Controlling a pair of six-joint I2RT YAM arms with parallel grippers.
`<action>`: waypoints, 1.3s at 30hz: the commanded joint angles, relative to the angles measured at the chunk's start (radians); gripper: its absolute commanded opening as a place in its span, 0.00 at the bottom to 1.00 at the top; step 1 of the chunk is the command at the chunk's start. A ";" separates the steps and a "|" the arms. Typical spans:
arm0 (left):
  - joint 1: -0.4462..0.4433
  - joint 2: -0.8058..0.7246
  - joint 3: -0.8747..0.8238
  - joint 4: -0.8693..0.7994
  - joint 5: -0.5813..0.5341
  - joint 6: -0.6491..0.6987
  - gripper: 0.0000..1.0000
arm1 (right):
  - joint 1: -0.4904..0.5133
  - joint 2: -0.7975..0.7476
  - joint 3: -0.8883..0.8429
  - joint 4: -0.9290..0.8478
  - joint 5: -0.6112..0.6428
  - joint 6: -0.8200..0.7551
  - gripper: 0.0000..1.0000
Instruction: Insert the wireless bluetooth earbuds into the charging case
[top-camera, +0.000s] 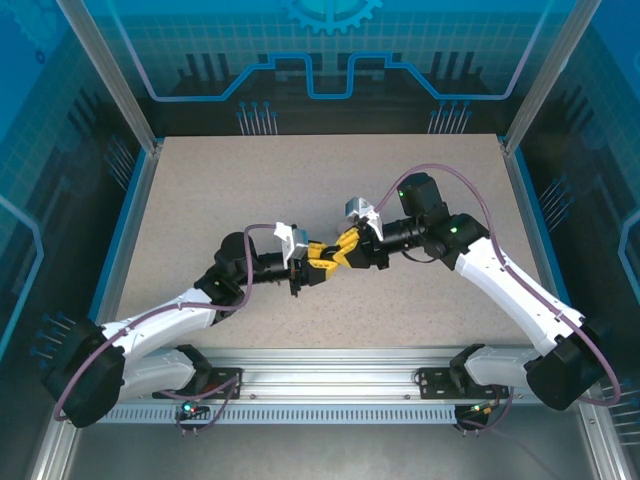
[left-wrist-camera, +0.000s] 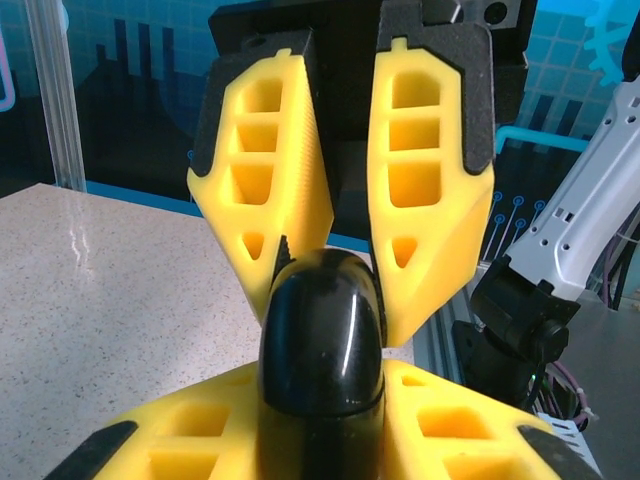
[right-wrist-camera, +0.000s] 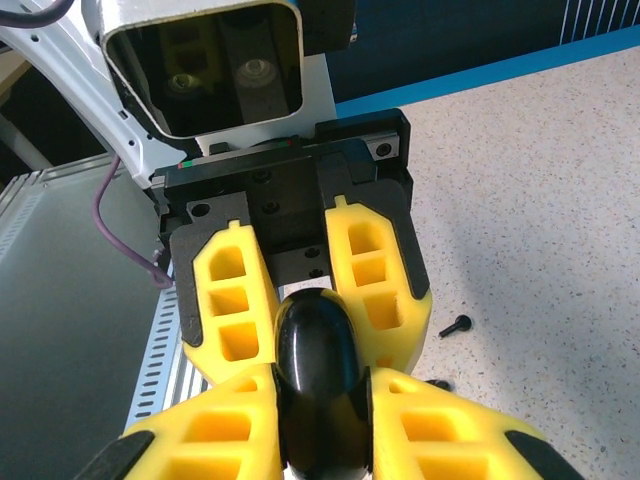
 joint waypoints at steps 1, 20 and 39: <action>-0.001 -0.005 0.036 0.037 -0.033 0.005 0.21 | 0.020 -0.002 0.012 -0.033 -0.026 -0.002 0.21; -0.003 -0.010 0.037 0.023 -0.030 0.009 0.11 | 0.038 -0.017 0.004 0.036 0.131 0.036 0.64; -0.003 -0.014 0.031 0.016 -0.030 0.009 0.08 | -0.018 -0.005 0.060 0.039 0.199 0.093 0.62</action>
